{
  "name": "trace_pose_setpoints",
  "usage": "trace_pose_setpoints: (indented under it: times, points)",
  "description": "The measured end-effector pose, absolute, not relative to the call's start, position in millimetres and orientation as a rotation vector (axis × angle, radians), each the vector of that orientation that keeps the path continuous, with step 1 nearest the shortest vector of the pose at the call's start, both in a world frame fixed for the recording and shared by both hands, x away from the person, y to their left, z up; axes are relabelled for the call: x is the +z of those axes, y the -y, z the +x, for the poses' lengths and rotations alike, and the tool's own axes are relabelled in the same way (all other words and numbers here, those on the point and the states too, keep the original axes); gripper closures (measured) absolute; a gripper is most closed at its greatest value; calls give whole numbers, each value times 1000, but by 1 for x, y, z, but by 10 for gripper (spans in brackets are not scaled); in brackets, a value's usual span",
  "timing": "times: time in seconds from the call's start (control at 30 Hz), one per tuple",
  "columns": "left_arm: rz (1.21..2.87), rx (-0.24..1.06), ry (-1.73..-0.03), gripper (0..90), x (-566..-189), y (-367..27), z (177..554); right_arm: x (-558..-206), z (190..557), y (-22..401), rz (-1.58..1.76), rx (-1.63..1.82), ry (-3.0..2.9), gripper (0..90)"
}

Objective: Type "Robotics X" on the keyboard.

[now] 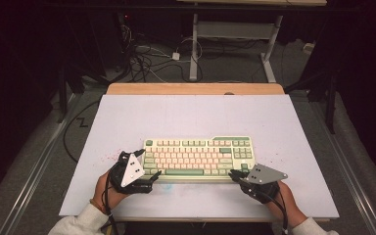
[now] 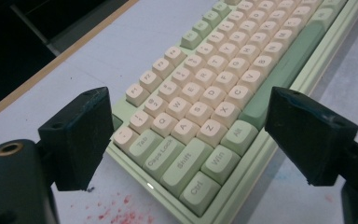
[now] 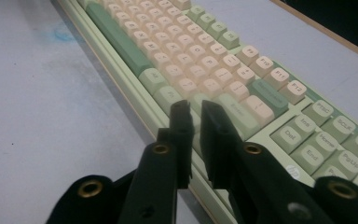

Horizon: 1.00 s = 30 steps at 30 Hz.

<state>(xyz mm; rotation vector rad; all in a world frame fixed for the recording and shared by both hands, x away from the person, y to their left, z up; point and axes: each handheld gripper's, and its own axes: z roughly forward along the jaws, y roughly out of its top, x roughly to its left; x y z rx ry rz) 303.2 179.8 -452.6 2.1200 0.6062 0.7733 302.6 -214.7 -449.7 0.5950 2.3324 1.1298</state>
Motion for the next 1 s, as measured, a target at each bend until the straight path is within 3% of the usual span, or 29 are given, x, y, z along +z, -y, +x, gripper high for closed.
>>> trace_pose_setpoints:
  times: [0.17, 1.0]
  points:
    - [2128, 773, -623, 149, -456, -185, 299, -447, 306, 207, 572, 1136, -2347, 900]
    - [2163, 735, -659, 150, -467, -196, 289, -439, 343, 160, 534, 1092, -2391, 900]
